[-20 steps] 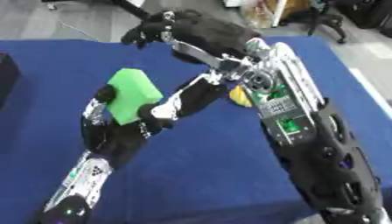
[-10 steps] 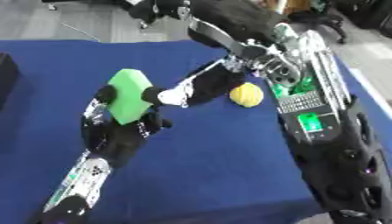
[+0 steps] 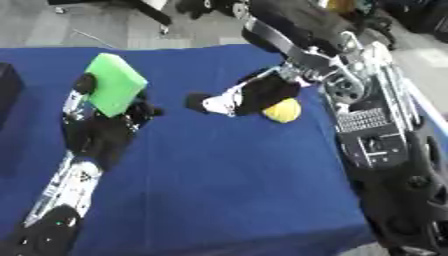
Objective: Pick up the objects with one hand, pass them to the other hand, and then place them into the box on the other side of the table.
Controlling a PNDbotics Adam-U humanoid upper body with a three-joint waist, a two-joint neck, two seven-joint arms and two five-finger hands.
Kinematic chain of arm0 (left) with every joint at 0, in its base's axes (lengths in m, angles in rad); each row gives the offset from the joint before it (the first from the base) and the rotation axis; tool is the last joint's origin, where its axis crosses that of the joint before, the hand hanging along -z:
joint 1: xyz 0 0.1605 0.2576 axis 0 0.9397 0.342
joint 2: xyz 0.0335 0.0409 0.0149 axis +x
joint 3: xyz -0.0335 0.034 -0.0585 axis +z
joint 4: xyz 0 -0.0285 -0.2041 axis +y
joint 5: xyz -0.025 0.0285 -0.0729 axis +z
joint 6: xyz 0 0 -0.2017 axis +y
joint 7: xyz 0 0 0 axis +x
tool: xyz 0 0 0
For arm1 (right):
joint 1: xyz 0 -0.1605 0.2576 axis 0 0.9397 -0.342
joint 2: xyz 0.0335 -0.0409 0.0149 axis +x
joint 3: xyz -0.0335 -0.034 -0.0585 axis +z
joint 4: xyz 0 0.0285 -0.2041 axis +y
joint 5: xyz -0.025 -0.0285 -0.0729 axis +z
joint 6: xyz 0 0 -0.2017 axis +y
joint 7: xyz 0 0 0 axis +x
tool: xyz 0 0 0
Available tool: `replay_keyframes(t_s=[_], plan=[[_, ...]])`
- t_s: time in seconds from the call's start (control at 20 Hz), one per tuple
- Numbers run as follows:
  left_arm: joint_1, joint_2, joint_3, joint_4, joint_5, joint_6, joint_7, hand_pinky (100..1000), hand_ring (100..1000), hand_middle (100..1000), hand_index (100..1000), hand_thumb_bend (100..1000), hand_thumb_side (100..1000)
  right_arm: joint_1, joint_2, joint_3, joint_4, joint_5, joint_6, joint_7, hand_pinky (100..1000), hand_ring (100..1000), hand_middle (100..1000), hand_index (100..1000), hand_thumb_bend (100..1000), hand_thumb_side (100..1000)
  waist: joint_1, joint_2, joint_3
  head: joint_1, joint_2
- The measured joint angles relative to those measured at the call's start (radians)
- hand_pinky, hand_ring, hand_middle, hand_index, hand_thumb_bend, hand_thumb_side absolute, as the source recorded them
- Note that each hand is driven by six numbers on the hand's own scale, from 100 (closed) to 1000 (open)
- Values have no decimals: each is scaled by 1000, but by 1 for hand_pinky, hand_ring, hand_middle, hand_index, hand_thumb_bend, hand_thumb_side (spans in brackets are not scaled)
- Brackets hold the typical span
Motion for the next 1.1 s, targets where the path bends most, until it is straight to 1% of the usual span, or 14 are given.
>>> replay_keyframes(t_s=[0.2,0.35,0.5,0.6,0.65,0.7,0.75,0.8,0.85,0.9,1.05,1.1], plan=[[-45,91,60,5,-61,-4,61,740,549,480,569,100,614,16,-7,0,0,-5,-3,6,777,785,709,852,532,467,9,-6,3,10,0],[-74,162,96,19,-106,9,107,749,570,500,572,100,590,28,-13,0,0,-5,-2,12,777,786,709,850,535,465,19,-13,5,38,0],[-96,232,113,42,-152,33,152,749,571,500,572,100,589,38,-17,1,0,-5,-1,14,777,786,709,850,535,465,26,-14,5,66,0],[-100,280,115,44,-182,43,178,749,571,500,572,100,589,39,-17,1,0,-5,-1,15,777,786,709,850,535,465,24,-15,-1,80,0],[-100,304,116,44,-199,46,189,746,582,513,580,100,528,39,-17,1,0,-5,-1,15,776,787,710,850,537,462,23,-15,-3,89,0],[-100,327,118,48,-215,51,199,745,583,514,581,100,522,42,-17,2,0,-5,-1,18,776,787,710,850,538,462,25,-17,-1,108,0],[-101,353,120,57,-230,59,211,743,586,518,589,100,489,45,-17,6,0,-5,-2,20,777,787,710,850,536,463,31,-21,3,127,0],[-106,378,119,71,-246,69,224,743,586,518,589,100,489,49,-18,7,0,-6,-3,22,777,787,710,850,536,463,37,-26,3,147,0],[-115,403,118,89,-263,82,238,738,588,522,599,100,447,52,-19,8,0,-6,-3,24,777,787,710,850,537,463,42,-29,1,164,0],[-127,428,113,109,-278,95,252,738,588,522,601,100,443,53,-21,9,0,-6,-4,26,777,787,710,849,537,462,45,-32,0,183,0],[-148,500,79,171,-324,136,295,728,591,527,630,100,370,60,-25,13,0,-7,-5,31,776,788,710,849,538,461,46,-35,-3,235,0],[-153,523,64,189,-339,150,308,726,591,528,635,100,359,60,-25,15,0,-9,-6,33,776,788,710,849,537,461,48,-36,-5,251,0]])
